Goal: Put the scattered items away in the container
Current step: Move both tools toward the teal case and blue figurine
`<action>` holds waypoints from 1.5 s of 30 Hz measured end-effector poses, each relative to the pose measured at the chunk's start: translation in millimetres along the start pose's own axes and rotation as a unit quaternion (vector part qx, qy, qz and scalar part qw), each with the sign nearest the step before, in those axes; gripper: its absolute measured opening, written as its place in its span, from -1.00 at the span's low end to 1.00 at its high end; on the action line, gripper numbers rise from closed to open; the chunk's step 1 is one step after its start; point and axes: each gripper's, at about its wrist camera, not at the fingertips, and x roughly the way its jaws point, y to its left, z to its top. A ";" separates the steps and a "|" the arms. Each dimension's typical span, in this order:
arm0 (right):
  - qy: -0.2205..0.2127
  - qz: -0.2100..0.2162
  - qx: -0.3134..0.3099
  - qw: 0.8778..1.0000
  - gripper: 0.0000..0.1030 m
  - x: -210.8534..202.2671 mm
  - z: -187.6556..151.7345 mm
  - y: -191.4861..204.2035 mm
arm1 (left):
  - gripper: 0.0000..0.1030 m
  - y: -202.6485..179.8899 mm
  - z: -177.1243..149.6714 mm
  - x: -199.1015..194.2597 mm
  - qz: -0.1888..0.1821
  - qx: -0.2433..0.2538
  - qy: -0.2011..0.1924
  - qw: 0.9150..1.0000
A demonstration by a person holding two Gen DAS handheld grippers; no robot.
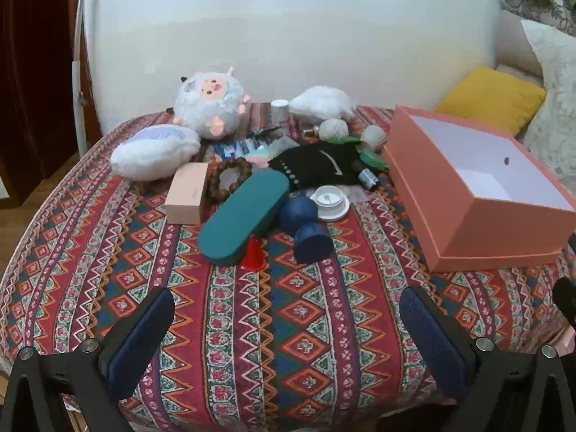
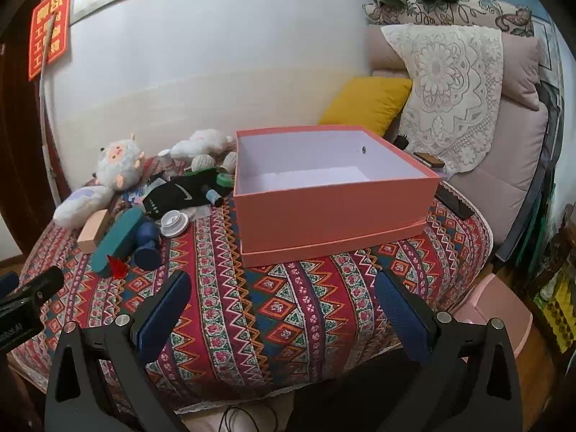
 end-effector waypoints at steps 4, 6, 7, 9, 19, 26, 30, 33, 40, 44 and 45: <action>-0.006 0.012 0.012 1.000 1.00 -4.5 -1.2 -6.2 | 1.00 0.1 6.7 -7.9 0.014 0.009 -0.031 0.999; -0.010 0.004 0.000 1.000 1.00 -7.7 -1.0 -1.0 | 1.00 0.1 10.0 -11.9 0.022 0.014 -0.047 0.999; -0.008 0.007 0.002 1.000 1.00 -7.2 0.4 -1.3 | 1.00 0.1 11.7 -13.8 0.025 0.016 -0.055 0.998; -0.010 0.009 -0.001 1.000 1.00 -7.0 2.2 -0.4 | 1.00 0.1 15.0 -17.8 0.033 0.020 -0.070 0.997; -0.012 0.004 0.006 1.000 1.00 7.7 24.8 9.6 | 1.00 11.8 55.6 -24.5 -0.012 0.026 -0.101 0.995; -0.001 0.021 -0.031 0.999 1.00 25.2 28.0 38.7 | 1.00 35.7 58.1 16.8 -0.076 0.009 -0.080 0.994; -0.002 0.028 -0.051 0.998 0.99 36.3 28.5 58.3 | 1.00 38.0 45.9 43.4 -0.098 0.037 -0.046 0.993; 0.003 0.044 -0.053 0.998 0.99 46.7 31.4 70.8 | 1.00 41.0 40.8 47.7 -0.100 0.046 -0.050 0.993; 0.022 0.069 -0.065 0.995 1.00 77.3 40.3 95.3 | 1.00 67.4 47.3 62.6 -0.086 0.022 -0.038 0.995; 0.037 0.084 -0.083 0.992 1.00 99.1 41.0 114.0 | 1.00 83.0 50.1 79.6 -0.072 0.004 -0.024 0.997; 0.041 0.087 -0.089 0.991 1.00 105.0 40.6 119.1 | 1.00 85.6 50.3 84.1 -0.071 0.001 -0.018 0.997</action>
